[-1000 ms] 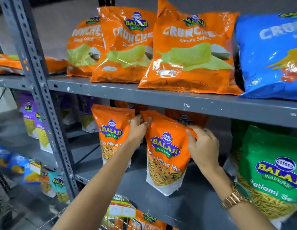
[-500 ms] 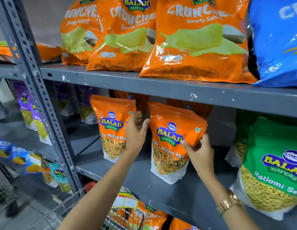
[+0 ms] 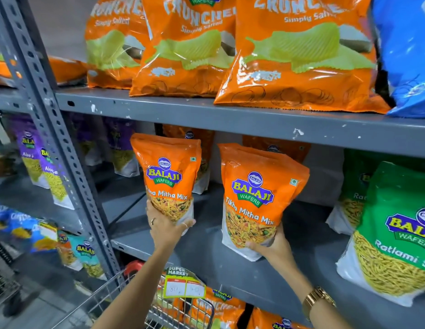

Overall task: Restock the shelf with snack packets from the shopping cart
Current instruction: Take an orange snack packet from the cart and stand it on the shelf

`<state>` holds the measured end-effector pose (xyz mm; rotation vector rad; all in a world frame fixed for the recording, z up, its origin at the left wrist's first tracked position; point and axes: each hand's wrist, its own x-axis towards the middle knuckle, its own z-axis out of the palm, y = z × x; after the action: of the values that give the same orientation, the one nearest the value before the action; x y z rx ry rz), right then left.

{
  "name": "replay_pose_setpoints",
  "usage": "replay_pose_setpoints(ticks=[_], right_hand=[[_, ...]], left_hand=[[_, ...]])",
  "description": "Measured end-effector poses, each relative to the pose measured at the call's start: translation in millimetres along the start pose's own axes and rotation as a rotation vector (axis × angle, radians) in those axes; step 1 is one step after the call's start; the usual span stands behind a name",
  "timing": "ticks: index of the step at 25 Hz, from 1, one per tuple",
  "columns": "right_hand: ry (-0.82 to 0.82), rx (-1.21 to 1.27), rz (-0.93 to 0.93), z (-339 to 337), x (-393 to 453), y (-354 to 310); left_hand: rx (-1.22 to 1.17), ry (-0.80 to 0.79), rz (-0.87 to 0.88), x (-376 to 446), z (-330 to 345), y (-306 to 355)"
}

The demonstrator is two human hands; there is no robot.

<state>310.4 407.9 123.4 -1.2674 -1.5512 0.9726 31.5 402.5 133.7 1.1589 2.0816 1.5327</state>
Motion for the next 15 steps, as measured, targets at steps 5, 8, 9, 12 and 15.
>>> replay_pose_setpoints(ticks=[5, 8, 9, 12, 15], right_hand=[[-0.121, 0.099, 0.059, -4, 6, 9], [-0.149, 0.117, 0.072, -5, 6, 10], [-0.153, 0.114, 0.075, -6, 7, 10], [-0.176, 0.107, 0.089, -11, 9, 7], [-0.181, 0.112, 0.097, -15, 9, 9]], left_hand=[[0.002, -0.027, 0.097, 3, -3, -28], [-0.013, -0.019, 0.131, 1, -7, -37], [-0.015, -0.017, 0.135, 0, -8, -39], [-0.017, -0.016, 0.135, -3, -9, -40], [-0.038, -0.026, 0.137, -5, -8, -41]])
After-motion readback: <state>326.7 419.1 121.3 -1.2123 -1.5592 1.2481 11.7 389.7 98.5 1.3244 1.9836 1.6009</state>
